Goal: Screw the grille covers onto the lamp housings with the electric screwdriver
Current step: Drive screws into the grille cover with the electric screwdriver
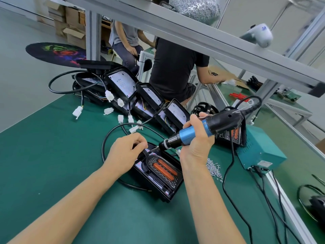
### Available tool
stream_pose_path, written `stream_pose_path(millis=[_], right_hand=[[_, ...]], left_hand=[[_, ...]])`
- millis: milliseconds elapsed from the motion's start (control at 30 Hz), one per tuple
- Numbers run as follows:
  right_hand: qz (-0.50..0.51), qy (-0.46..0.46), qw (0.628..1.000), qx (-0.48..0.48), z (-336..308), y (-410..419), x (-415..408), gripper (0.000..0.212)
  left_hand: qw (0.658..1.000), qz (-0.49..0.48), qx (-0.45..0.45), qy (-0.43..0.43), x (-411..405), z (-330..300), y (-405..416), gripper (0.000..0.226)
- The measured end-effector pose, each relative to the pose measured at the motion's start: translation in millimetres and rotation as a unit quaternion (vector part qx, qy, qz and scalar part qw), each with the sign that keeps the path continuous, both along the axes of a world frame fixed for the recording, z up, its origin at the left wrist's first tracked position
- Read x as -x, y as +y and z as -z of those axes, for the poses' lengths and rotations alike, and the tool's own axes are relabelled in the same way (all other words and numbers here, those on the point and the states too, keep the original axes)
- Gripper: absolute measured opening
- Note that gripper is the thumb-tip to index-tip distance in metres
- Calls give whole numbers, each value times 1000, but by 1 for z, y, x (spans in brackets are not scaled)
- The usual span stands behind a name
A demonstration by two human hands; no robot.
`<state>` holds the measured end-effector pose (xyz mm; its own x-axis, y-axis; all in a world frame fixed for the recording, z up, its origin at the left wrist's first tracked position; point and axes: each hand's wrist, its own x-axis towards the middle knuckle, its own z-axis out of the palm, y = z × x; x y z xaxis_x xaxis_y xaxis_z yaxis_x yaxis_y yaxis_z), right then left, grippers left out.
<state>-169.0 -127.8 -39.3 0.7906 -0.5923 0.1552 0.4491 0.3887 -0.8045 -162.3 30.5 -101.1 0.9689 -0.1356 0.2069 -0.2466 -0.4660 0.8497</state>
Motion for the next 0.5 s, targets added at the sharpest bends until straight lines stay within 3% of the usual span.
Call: stream_pose_path(millis=[267, 500], right_hand=[[32, -89, 991, -92, -14, -41, 32, 25], [110, -133, 981, -83, -23, -89, 82, 21]], left_hand=[[997, -36, 20, -59, 9, -13, -5, 18], [996, 65, 42, -52, 11, -39, -47, 13]])
